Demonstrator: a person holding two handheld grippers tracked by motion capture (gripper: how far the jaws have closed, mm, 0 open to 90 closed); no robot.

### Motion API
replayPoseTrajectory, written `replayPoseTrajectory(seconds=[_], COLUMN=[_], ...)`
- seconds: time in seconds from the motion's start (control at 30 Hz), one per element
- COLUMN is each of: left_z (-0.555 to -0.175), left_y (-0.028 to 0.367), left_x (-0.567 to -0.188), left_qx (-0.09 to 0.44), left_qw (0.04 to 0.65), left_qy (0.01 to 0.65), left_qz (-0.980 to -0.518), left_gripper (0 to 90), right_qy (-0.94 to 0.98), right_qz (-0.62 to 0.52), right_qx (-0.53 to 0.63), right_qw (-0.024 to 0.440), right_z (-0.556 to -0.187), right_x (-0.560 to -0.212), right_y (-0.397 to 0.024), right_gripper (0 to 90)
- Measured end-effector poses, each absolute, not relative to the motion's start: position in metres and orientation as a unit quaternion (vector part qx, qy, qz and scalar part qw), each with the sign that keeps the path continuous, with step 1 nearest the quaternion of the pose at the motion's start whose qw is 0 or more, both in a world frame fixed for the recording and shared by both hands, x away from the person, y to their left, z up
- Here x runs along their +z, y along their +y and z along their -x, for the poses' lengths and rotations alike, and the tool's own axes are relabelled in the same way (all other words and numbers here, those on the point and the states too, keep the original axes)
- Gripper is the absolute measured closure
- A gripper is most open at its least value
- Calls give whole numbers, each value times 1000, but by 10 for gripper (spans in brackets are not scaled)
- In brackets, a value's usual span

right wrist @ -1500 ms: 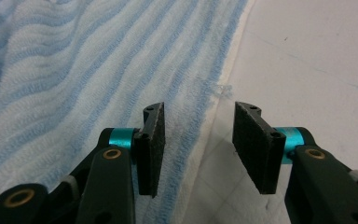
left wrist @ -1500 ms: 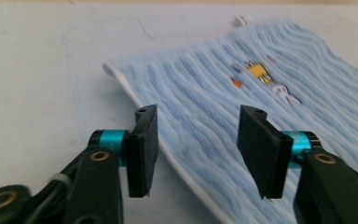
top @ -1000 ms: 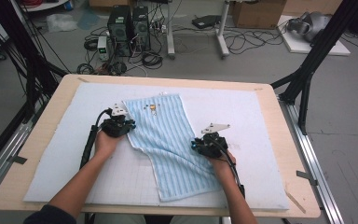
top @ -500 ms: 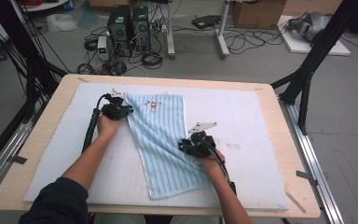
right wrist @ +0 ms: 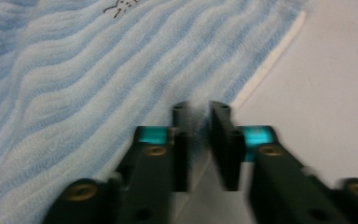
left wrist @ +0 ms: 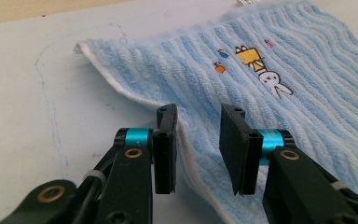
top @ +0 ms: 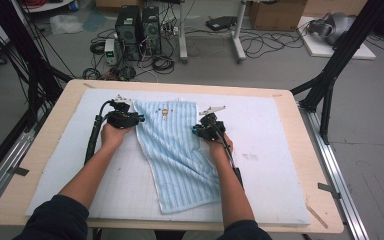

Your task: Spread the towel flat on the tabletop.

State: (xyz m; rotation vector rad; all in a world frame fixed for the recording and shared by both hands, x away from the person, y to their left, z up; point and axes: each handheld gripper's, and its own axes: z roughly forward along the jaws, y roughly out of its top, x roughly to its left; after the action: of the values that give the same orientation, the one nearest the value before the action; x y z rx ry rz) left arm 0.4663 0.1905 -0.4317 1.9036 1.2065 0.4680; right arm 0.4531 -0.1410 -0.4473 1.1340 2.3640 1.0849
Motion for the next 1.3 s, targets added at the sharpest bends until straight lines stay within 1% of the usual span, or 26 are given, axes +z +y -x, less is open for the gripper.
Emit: replayPoseTrajectory(seconds=[0.03,0.07,0.1,0.2,0.27,0.33,0.37,0.4,0.47,0.5,0.6,0.67,0.73,0.8,1.0,1.03,1.07,1.1,1.13,1.17,1.2,1.23,1.27,1.3], left_z=[-465,-463,-460,-453,-449,-448,-446,-445,-438,-436,-425,-417,-409,-405,-393,-392,-390,-389,-388,-389,-388,-388,-389,-391], left_y=[190,189,188,186,187,186,185,184,180,179,171,166,161,156,142,139,137,135,134,135,134,133,133,135], left_x=[-430,-429,-429,-431,-435,-436,-435,-434,-431,-431,-432,-432,-433,-435,-445,-446,-445,-445,-444,-444,-444,-445,-445,-445], left_qx=[184,185,190,190,181,165,162,161,156,149,126,119,115,107,129,140,152,162,169,161,164,172,174,173], left_qw=[407,408,412,414,411,404,408,414,433,435,441,443,452,439,401,397,390,382,380,387,388,385,383,389], left_qy=[476,473,470,467,468,466,463,462,455,453,440,429,425,415,405,400,396,388,375,369,366,364,364,370], left_qz=[-757,-759,-757,-758,-761,-770,-770,-768,-763,-763,-772,-778,-776,-790,-812,-814,-817,-823,-828,-830,-830,-831,-831,-826], left_gripper=[655,646,640,632,622,590,586,578,566,544,497,464,460,446,419,404,414,442,533,664,770,825,851,855], right_qy=[827,830,831,806,787,769,763,759,760,758,753,752,757,756,767,768,769,768,769,771,773,777,780,781], right_qz=[-392,-390,-393,-427,-454,-484,-495,-501,-495,-492,-486,-482,-472,-467,-445,-443,-441,-441,-437,-436,-435,-436,-433,-429], right_qx=[373,362,345,334,327,315,317,324,333,343,366,376,380,391,401,401,402,404,406,405,403,399,397,398], right_qw=[154,167,191,238,259,275,269,259,258,255,250,247,244,240,229,230,228,229,229,228,223,218,217,218], right_z=[-456,-458,-460,-467,-471,-473,-473,-473,-471,-468,-461,-454,-447,-438,-412,-409,-406,-403,-400,-398,-396,-395,-393,-391], right_x=[-447,-445,-443,-441,-440,-440,-441,-441,-439,-436,-430,-426,-424,-422,-420,-421,-421,-421,-421,-421,-421,-421,-421,-421], right_y=[-142,-142,-142,-156,-167,-178,-182,-186,-188,-190,-195,-198,-202,-205,-210,-210,-211,-211,-212,-212,-212,-211,-211,-210], right_gripper=[870,872,873,872,872,866,855,816,759,730,675,655,623,609,564,561,555,552,548,547,535,529,529,529])
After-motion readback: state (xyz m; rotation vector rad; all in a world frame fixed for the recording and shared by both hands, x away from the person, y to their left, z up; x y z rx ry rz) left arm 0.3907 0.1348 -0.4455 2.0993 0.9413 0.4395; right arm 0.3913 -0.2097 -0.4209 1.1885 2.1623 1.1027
